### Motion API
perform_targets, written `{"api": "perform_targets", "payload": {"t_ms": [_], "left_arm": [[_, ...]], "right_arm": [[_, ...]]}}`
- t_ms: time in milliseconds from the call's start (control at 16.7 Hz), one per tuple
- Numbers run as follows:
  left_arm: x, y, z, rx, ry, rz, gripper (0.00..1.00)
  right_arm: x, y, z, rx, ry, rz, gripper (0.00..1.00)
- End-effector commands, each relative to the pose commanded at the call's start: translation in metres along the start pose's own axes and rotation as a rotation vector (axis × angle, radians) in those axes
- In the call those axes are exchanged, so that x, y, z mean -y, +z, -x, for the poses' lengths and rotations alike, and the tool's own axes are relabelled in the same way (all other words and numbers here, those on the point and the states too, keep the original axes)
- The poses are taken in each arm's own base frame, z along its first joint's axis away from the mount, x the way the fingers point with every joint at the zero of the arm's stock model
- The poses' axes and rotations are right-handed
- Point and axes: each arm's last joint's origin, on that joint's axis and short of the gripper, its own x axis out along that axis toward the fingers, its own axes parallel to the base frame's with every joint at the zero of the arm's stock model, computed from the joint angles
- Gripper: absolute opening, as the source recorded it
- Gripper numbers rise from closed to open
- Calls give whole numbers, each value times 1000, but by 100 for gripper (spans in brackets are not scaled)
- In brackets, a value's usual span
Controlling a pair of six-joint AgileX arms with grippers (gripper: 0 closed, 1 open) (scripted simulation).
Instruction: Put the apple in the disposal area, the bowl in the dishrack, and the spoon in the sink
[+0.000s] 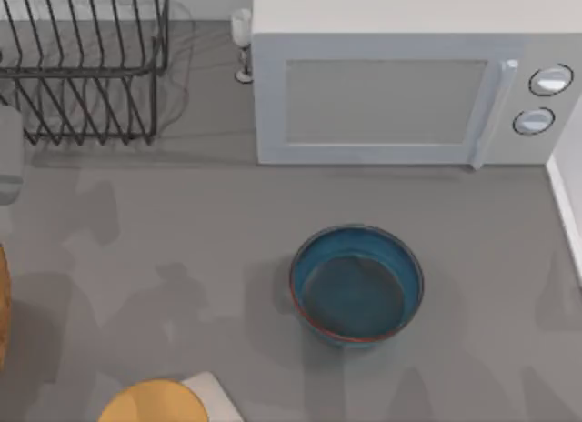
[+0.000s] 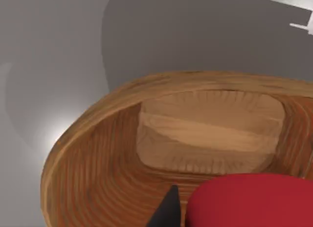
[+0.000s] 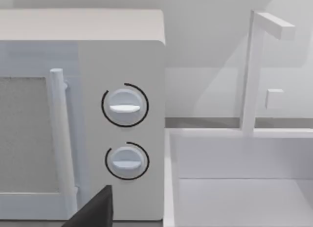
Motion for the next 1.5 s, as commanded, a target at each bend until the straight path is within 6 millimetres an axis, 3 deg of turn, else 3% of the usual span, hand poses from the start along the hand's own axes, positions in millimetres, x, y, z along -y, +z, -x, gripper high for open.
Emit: {"api": "perform_targets", "payload": {"t_ms": [360,840,1320,1500], "left_arm": [[23,-35,16,13,57,-253,0],[26,-38,18,13,72,-284,0],[20,-40,-45,13,73,-280,0],[21,-40,-51,14,72,-279,0]], "right_arm": [[0,0,0,0,0,0,100],[0,0,0,0,0,0,100],[0,0,0,0,0,0,100],[0,0,0,0,0,0,100]]}}
